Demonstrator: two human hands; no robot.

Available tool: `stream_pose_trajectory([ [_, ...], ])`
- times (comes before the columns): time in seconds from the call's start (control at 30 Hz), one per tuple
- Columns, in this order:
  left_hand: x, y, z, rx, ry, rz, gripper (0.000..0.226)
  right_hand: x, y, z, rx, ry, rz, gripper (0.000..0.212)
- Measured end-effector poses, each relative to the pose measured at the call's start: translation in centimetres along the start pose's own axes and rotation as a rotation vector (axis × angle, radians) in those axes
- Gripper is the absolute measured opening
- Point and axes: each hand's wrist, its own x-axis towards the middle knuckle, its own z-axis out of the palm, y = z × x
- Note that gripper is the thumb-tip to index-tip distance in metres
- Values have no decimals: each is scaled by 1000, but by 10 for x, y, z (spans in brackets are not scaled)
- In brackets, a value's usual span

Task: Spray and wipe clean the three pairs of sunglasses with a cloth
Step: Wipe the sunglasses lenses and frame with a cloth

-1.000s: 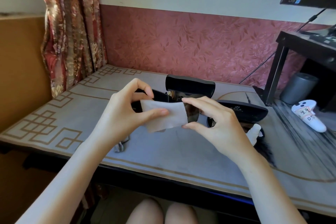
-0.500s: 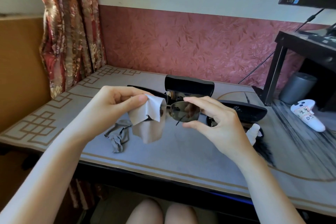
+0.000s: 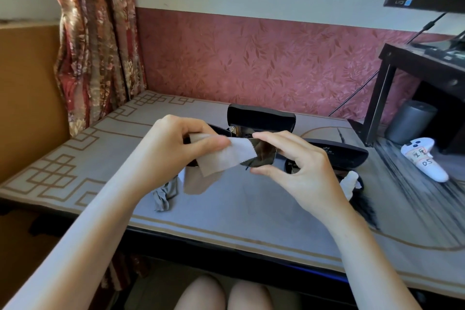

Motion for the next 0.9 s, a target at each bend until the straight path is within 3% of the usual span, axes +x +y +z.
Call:
stream_pose_trajectory([
  [0.3,-2,-7,-12,-173,30,-53,24,0,-2,-3,45,14,41,45],
  [0.57,-4,-11,-24,-250,-158,-112,20,0,-3,-5,55,16,53,46],
  [0.7,-3,-1,-15,-120,-189,-76,19,-1,-5,-5,40,0,46,45],
  [0.9,-3,0,1,12,-52,21,9,-1,-3,-6,30,-6,59,45],
])
